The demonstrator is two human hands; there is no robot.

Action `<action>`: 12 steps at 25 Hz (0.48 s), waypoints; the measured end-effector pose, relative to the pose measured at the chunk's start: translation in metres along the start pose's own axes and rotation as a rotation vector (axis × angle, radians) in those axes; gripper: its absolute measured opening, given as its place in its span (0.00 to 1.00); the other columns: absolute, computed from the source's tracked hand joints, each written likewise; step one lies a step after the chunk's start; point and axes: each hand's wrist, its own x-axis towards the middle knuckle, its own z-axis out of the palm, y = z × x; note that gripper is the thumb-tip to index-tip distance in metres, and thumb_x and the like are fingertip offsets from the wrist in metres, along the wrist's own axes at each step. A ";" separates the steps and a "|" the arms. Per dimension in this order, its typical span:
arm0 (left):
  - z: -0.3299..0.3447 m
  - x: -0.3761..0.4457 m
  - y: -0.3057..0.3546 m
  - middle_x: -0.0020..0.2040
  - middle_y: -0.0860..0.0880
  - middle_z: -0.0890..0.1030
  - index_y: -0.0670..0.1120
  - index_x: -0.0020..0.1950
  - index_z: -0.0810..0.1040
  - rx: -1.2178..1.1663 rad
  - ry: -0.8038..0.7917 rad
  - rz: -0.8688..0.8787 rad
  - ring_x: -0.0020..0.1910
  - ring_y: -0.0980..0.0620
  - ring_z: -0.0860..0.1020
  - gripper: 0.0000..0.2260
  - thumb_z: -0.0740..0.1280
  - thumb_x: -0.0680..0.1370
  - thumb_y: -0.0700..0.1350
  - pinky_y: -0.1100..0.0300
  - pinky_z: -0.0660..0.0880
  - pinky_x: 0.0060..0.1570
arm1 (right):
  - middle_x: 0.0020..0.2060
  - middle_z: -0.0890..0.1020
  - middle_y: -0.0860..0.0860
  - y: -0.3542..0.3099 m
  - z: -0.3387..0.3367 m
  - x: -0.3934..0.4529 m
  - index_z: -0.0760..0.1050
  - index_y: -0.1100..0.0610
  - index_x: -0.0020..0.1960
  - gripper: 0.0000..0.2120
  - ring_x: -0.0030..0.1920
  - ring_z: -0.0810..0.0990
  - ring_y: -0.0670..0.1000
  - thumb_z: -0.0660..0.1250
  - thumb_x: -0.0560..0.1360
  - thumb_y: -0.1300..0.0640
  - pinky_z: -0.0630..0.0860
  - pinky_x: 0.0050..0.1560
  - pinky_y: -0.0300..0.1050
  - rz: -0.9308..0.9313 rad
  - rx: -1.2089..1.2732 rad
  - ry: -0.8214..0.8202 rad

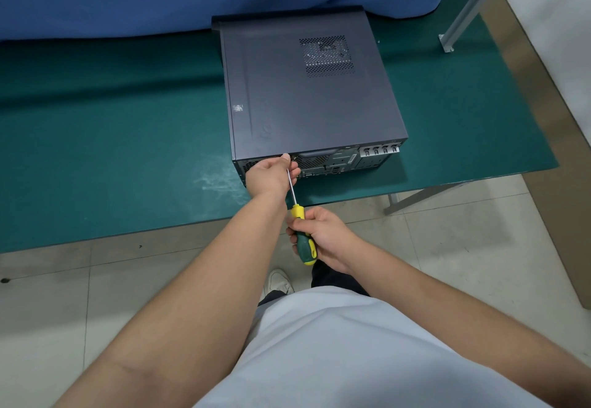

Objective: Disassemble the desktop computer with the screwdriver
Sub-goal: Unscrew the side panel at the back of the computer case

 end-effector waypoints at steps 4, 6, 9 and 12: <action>-0.007 -0.003 0.002 0.44 0.43 0.87 0.44 0.47 0.81 -0.026 -0.030 -0.022 0.41 0.49 0.86 0.04 0.71 0.81 0.41 0.56 0.84 0.48 | 0.35 0.83 0.55 0.003 -0.001 0.001 0.73 0.59 0.47 0.06 0.32 0.79 0.50 0.69 0.79 0.66 0.78 0.37 0.46 0.000 -0.008 0.043; -0.012 -0.006 0.008 0.44 0.43 0.87 0.42 0.48 0.81 -0.068 -0.066 -0.003 0.40 0.49 0.86 0.03 0.72 0.80 0.41 0.57 0.84 0.44 | 0.35 0.83 0.55 -0.001 0.000 0.004 0.71 0.58 0.49 0.08 0.32 0.79 0.50 0.70 0.78 0.66 0.78 0.37 0.46 -0.021 -0.031 0.051; -0.021 -0.007 0.022 0.41 0.45 0.87 0.43 0.48 0.80 -0.133 -0.098 0.052 0.40 0.50 0.86 0.03 0.71 0.81 0.41 0.59 0.83 0.42 | 0.35 0.83 0.54 -0.014 0.000 0.005 0.68 0.57 0.49 0.11 0.31 0.78 0.49 0.71 0.78 0.65 0.78 0.36 0.45 -0.089 -0.129 0.085; -0.028 -0.003 0.037 0.40 0.47 0.87 0.44 0.47 0.81 -0.103 -0.133 0.185 0.40 0.51 0.86 0.03 0.71 0.80 0.41 0.59 0.82 0.45 | 0.36 0.82 0.55 -0.035 -0.007 0.003 0.68 0.57 0.48 0.11 0.29 0.76 0.49 0.69 0.77 0.67 0.77 0.33 0.43 -0.173 -0.205 0.144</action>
